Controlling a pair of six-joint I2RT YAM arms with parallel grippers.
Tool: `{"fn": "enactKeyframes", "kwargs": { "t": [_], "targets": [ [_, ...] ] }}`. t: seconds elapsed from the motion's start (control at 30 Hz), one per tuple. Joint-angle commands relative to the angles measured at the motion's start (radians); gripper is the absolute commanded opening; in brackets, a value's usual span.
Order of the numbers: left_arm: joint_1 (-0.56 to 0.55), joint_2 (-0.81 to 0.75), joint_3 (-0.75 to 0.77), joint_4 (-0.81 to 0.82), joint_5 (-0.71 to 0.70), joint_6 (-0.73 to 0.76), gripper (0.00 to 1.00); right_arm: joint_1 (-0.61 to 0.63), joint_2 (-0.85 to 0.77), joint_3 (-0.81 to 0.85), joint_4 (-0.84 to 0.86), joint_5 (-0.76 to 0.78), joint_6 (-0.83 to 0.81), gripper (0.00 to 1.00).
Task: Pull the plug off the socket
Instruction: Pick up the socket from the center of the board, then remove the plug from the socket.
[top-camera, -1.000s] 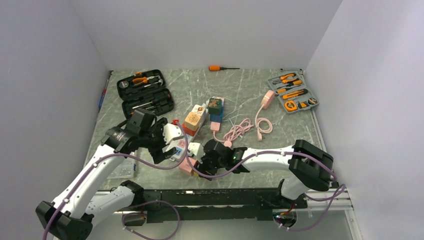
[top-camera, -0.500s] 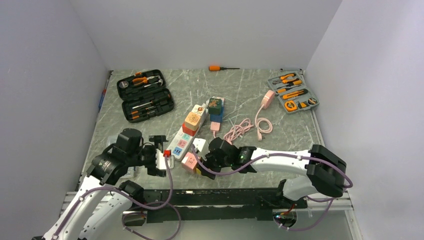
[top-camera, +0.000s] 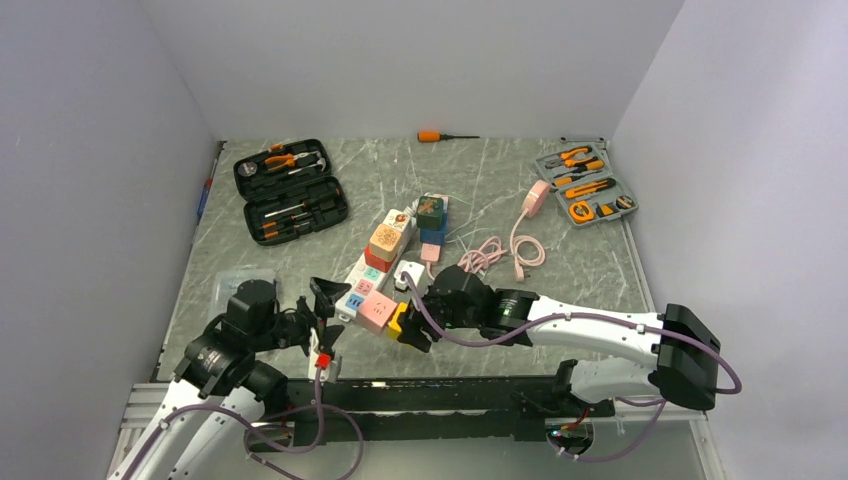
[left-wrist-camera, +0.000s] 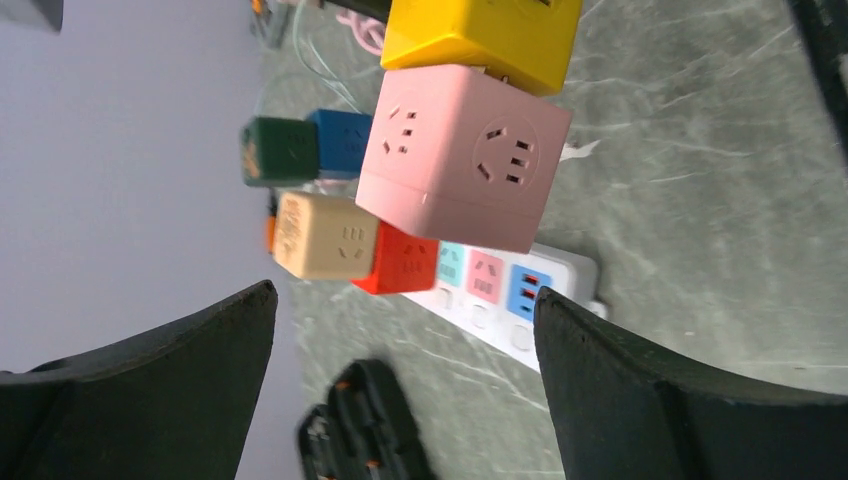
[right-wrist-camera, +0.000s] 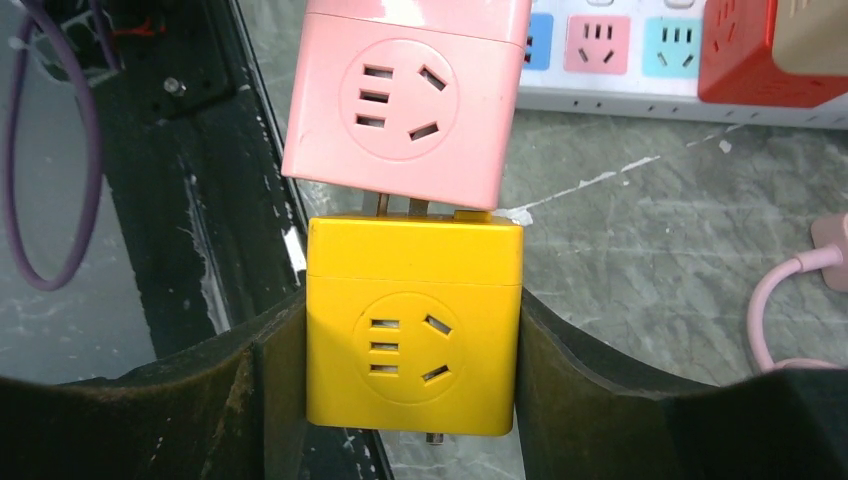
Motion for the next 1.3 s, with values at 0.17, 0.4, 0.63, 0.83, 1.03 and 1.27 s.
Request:
{"fn": "enactKeyframes", "kwargs": {
  "t": [0.17, 0.4, 0.63, 0.83, 1.03, 1.27],
  "targets": [
    [-0.005, -0.081, -0.089, 0.069, 0.089, 0.347, 0.99, -0.016, -0.056, 0.119, 0.098, -0.079, 0.051, 0.0],
    [-0.007, -0.111, -0.157, 0.18, 0.095, 0.42, 0.99, -0.017, -0.034, 0.158, 0.099, -0.116, 0.063, 0.0],
    [-0.019, -0.119, -0.213, 0.371, 0.105, 0.43, 0.99, -0.017, -0.013, 0.177, 0.163, -0.148, 0.099, 0.0],
    [-0.038, -0.116, -0.226, 0.457, 0.103, 0.389, 0.99, -0.018, 0.019, 0.19, 0.208, -0.179, 0.131, 0.0],
    [-0.057, -0.122, -0.202, 0.446, 0.114, 0.385, 0.4, -0.018, 0.039, 0.195, 0.206, -0.181, 0.143, 0.0],
    [-0.06, -0.103, -0.214, 0.37, 0.091, 0.502, 0.0, -0.05, 0.028, 0.219, 0.117, -0.192, 0.147, 0.0]
  ]
}}
